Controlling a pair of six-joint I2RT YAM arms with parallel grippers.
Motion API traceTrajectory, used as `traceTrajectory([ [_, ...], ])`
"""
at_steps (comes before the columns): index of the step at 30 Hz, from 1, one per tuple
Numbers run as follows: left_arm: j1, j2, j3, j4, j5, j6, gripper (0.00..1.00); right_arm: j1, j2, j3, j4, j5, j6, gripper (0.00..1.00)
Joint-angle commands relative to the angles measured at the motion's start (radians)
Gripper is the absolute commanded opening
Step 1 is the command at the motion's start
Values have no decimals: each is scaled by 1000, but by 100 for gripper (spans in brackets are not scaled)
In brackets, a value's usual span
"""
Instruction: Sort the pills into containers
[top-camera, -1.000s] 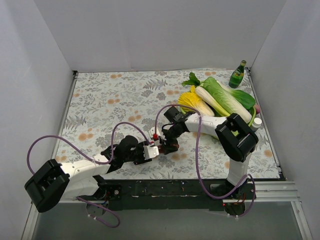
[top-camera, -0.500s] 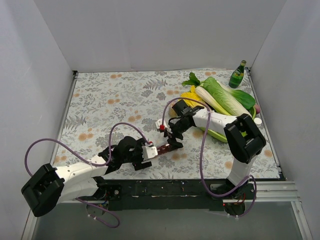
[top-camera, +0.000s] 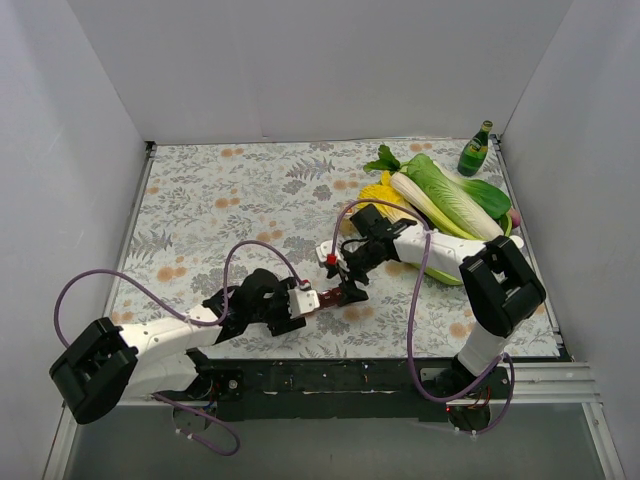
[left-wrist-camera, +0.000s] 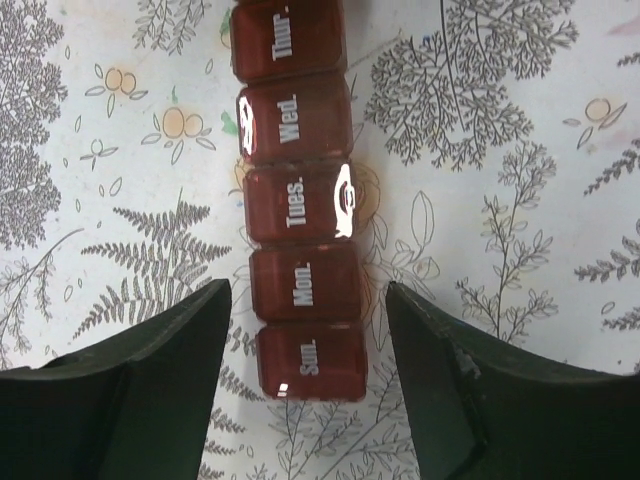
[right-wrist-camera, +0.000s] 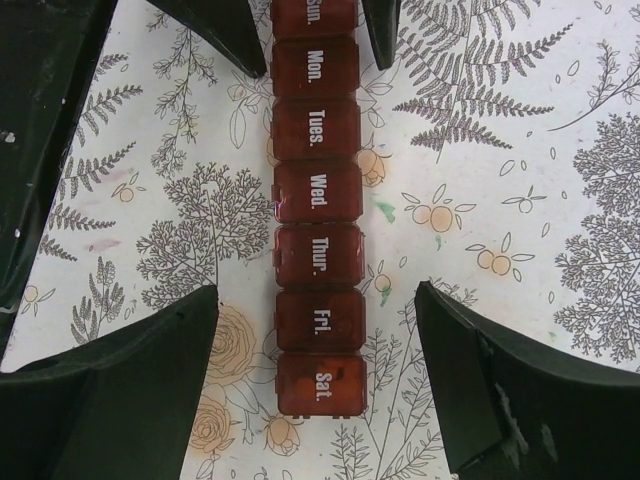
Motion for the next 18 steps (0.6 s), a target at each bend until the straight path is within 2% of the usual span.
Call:
traceTrajectory([
  [1,-4,66,27,-34,-16,-6,60,3,-33,-24,61,-37,17,86],
  [9,-4,47,15,-34,-31,-10,31,30,-19,-54,112,18,49,86],
  [10,-4,42,15,-36,-31,-10,24,36,-19,-56,123,26,69,86],
  [18,-4,60,29,-42,-8,-20,15,75,-11,-74,179,72,112,85],
])
